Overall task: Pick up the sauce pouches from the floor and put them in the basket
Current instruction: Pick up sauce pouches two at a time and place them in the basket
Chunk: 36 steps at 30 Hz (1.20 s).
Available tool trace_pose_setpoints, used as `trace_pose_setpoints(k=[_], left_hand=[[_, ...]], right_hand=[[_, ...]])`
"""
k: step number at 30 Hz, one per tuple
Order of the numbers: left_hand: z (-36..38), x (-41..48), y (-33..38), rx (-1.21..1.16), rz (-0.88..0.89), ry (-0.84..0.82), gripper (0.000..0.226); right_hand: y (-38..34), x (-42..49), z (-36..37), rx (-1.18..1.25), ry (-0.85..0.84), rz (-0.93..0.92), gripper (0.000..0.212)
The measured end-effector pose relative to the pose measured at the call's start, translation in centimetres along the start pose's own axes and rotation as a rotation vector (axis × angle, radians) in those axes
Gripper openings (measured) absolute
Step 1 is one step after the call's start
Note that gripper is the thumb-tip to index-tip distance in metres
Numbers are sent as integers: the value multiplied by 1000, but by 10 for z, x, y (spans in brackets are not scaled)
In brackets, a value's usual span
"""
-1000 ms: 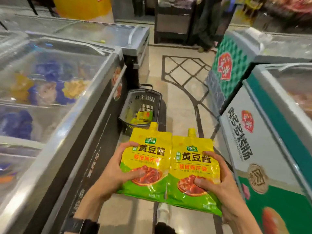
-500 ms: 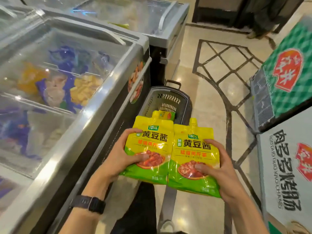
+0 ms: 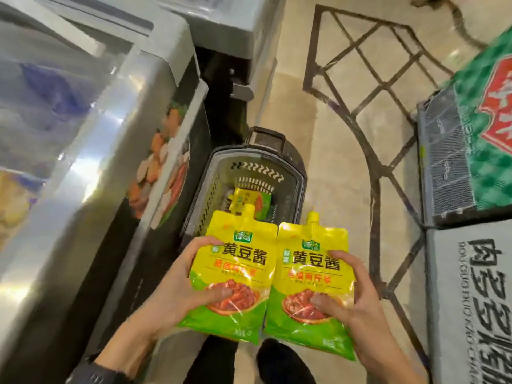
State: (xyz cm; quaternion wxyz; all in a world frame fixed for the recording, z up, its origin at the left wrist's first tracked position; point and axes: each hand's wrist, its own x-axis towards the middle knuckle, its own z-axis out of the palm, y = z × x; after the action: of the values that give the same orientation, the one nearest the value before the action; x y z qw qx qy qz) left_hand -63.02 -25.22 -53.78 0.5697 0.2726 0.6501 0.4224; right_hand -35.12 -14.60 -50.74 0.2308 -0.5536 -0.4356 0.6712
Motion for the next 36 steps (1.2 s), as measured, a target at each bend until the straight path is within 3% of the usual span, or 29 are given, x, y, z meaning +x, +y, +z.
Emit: trace_pose_setpoints(k=[3,9,14,18,27,30,32,35,36], left_hand=[[-2,59,-35,4,-42,36,76],[-3,167,-112,81,-84,86,78],[0,229,-161,73,-187,110,81],[-1,277,-200,135,-172,155,82],[24,377,-308,255,-186,-112,71],[42,385,-344,261,-172,-177,73],[43,389,-387,319,-174,-186,88],[42,400,-414,635,-289,-173,119],[45,400,-410,746,-306,-209,116]], right_hand=[[33,69,0,-48,-2,27,90],[97,199,-4,-162,-94,84,84],[132,263,-3,-237,-135,142,81],[159,297,-4,-271,-138,167,82],[162,336,11,-279,-173,145,80],[148,360,21,-309,-321,99,79],[144,390,29,-426,-469,39,78],[148,451,52,-676,-692,-80,77],[154,474,62,-774,-775,-135,81]])
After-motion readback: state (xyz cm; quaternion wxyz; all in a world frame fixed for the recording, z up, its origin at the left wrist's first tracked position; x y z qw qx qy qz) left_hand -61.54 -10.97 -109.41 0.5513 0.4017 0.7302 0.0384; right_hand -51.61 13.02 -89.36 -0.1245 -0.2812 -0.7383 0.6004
